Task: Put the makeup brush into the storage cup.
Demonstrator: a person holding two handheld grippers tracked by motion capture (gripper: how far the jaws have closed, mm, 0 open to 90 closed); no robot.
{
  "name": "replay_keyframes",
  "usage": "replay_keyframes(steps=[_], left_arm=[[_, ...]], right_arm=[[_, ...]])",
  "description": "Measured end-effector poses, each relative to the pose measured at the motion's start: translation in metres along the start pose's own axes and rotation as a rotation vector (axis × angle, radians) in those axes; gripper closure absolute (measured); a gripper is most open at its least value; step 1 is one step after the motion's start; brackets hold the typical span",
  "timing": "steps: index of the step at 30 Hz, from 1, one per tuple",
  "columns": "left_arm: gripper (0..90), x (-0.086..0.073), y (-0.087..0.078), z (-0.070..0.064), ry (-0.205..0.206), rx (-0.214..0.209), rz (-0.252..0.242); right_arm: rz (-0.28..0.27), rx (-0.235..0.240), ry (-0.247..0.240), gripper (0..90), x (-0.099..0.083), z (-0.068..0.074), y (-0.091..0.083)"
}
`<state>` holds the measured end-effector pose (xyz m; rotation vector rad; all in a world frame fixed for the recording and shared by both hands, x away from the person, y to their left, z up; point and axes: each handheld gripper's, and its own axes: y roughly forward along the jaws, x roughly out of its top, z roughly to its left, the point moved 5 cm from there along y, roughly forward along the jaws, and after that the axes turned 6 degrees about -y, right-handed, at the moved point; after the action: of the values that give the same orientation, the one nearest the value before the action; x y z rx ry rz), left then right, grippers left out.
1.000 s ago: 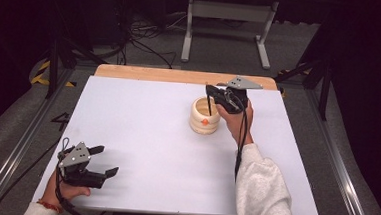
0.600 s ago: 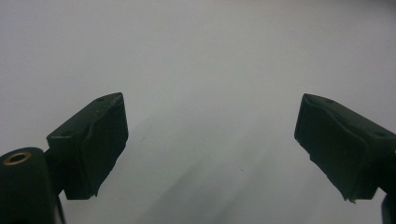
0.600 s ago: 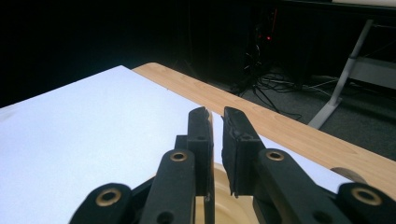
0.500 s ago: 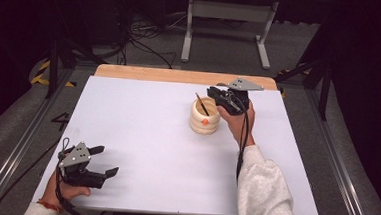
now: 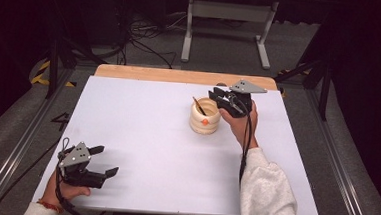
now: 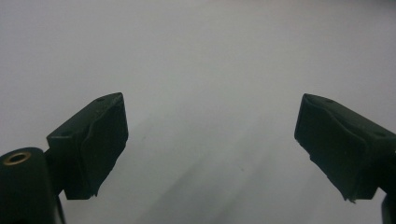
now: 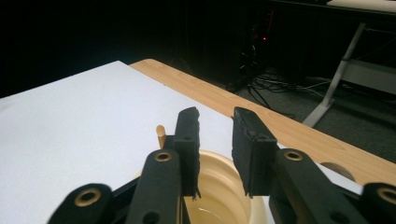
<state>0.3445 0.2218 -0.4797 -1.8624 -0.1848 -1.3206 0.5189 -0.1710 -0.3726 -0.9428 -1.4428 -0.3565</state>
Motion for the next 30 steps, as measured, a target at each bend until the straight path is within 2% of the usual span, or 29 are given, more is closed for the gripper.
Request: replay_keyframes(steps=[12,18,19,30], left_arm=[[10.4,0.0,-0.001,0.0,0.002,0.005,-0.006],[10.3,0.001,-0.001,0.0,0.009,0.008,-0.001],[10.3,0.001,-0.001,0.0,0.009,0.01,-0.001],[10.2,0.001,-0.001,0.0,0.008,0.009,-0.002]], right_arm=[[0.029,-0.038,-0.039,52.2,-0.001,0.0,-0.014],[0.03,-0.037,-0.046,43.3,-0.001,-0.001,-0.02],[0.037,-0.045,-0.05,38.2,-0.001,-0.001,-0.021],[0.051,-0.073,-0.08,23.7,-0.001,-0.001,-0.027]])
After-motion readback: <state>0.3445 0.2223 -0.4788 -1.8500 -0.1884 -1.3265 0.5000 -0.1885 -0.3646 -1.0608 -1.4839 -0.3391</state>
